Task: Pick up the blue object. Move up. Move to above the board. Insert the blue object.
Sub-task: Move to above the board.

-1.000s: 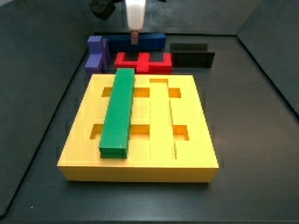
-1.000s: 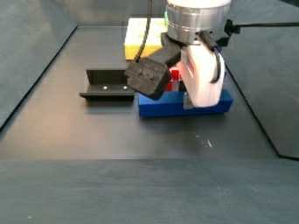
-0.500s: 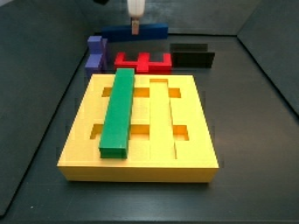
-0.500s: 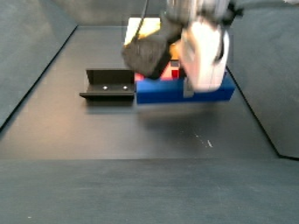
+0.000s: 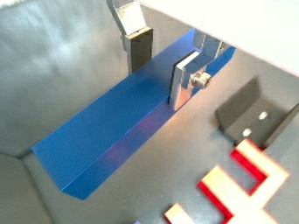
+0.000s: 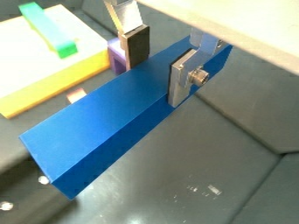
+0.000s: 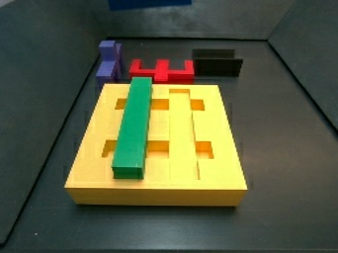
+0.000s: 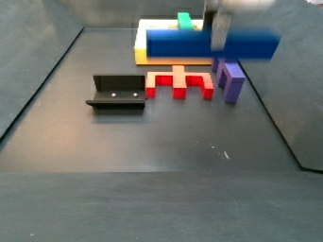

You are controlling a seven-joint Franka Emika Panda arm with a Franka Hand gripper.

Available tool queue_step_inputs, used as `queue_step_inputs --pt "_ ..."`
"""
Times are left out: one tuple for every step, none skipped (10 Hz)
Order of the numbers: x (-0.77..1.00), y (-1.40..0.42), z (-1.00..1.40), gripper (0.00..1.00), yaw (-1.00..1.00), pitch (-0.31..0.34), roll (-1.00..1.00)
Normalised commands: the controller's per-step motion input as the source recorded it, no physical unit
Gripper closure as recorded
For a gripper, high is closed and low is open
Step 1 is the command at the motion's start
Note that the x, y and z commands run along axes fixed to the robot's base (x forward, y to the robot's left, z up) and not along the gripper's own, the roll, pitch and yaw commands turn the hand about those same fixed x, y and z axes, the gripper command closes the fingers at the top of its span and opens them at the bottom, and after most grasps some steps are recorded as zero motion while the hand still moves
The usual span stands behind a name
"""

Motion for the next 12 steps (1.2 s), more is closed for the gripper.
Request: queue_step_inputs --pt "0.02 0.01 1.4 1.0 0.0 0.078 -0.01" --pt "0.01 0.01 1.4 1.0 0.0 0.098 0.0" --pt "0.0 0.0 0.91 1.0 0.01 0.096 0.02" --pt "0.02 0.0 0.35 1.0 0.01 0.066 0.01" --pt "0.05 0.01 0.17 1.0 0.0 0.061 0.0" --pt "0.17 -1.4 0.17 1.0 1.0 0.029 0.03" --pt "0.17 -1.4 0.16 1.0 1.0 0.028 0.03" --pt "0.16 -1.4 0.16 1.0 1.0 0.029 0.04" --pt "0.16 -1.4 0.17 1.0 1.0 0.029 0.03" --pt "0.16 -1.4 0.17 1.0 1.0 0.034 0.03" --pt "0.17 -1.4 0.18 1.0 1.0 0.04 0.03" --pt "0.18 -1.4 0.18 1.0 1.0 0.048 0.03"
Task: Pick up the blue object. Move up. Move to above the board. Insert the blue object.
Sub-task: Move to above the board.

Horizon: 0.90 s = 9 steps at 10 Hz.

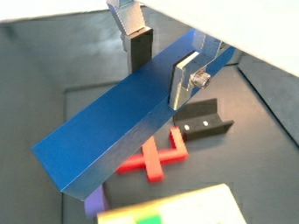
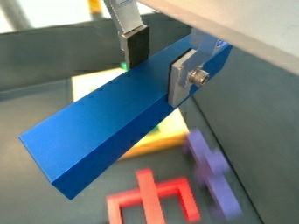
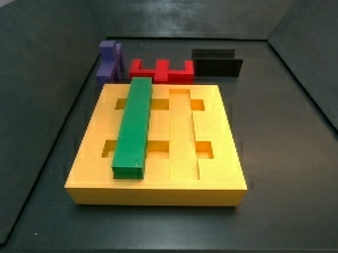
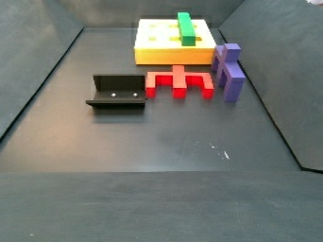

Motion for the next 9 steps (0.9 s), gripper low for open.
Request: queue_step_inputs --pt "0.21 -1.4 0.18 1.0 1.0 0.061 0.04" --pt "0.23 -1.4 0.18 1.0 1.0 0.073 0.04" --pt "0.27 -1.4 0.2 1.0 1.0 0.091 0.04" --pt "0.18 -0.84 0.13 1.0 1.0 0.107 0.05" --pt "0.14 -0.45 0.08 1.0 1.0 0.123 0.05" --pt "0.1 -0.23 0.05 1.0 1.0 0.13 0.05" --pt "0.05 -0.16 0.04 1.0 1.0 0.137 0.06" --pt "0.05 -0.11 0.04 1.0 1.0 0.152 0.07" --pt "0.07 -0.07 0.03 1.0 1.0 0.174 0.08"
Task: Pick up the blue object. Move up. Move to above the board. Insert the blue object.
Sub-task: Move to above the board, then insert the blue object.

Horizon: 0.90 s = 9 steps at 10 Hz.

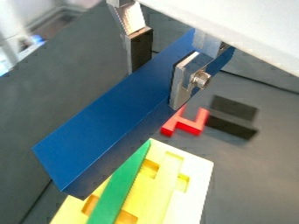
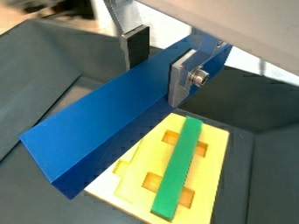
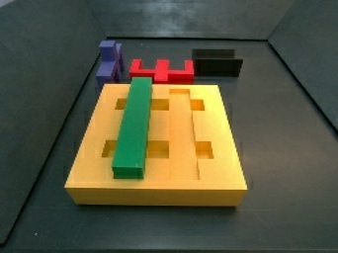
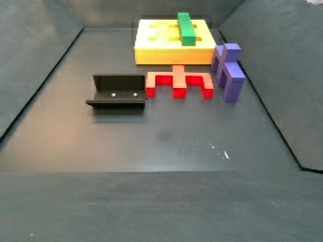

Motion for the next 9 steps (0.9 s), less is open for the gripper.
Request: queue_step_inputs --pt "0.07 -0.06 0.03 1.0 1.0 0.215 0.1" --pt "0.07 -0.05 0.03 1.0 1.0 0.258 0.12" --pt "0.07 -0.04 0.03 1.0 0.66 0.224 0.12" --pt "0.07 -0.04 0.02 1.0 0.36 0.175 0.11" --pt "0.07 -0.03 0.02 1.0 0.26 0.148 0.1" --pt "0.0 -0.03 0.0 1.0 0.0 0.0 -0.01" --pt "0.05 -0.01 -0.7 1.0 -0.12 -0.107 -0.19" --pt "0.06 0.0 -0.75 1.0 -0.18 -0.143 -0.17" --pt "0.15 0.0 -0.76 1.0 -0.09 -0.14 -0.16"
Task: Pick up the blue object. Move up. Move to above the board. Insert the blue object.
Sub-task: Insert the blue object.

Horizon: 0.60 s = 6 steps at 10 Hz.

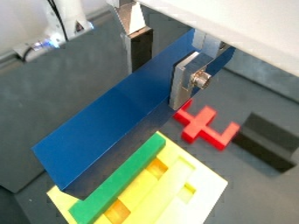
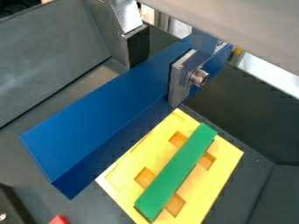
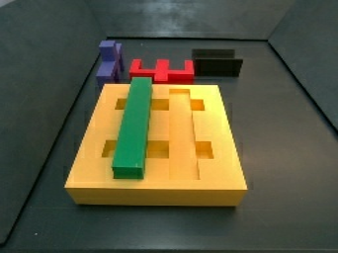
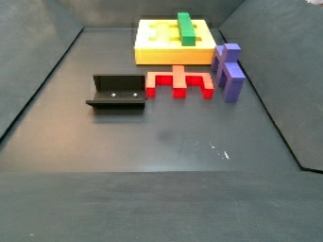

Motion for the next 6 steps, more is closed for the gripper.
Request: queue_step_inputs --pt "0.19 0.0 -0.71 1.0 -0.05 -0.154 -0.2" --pt "0.31 0.0 -0.65 1.0 0.0 -0.159 -0.23" --pt "0.39 0.0 -0.64 1.0 0.0 -0.153 -0.23" --pt "0.42 0.0 -0.62 1.0 0.03 -0.154 -0.24" --pt "0.38 -0.1 -0.74 1.0 0.01 -0.131 -0.17" --pt "0.38 -0.21 -0.93 1.0 0.0 -0.061 -0.08"
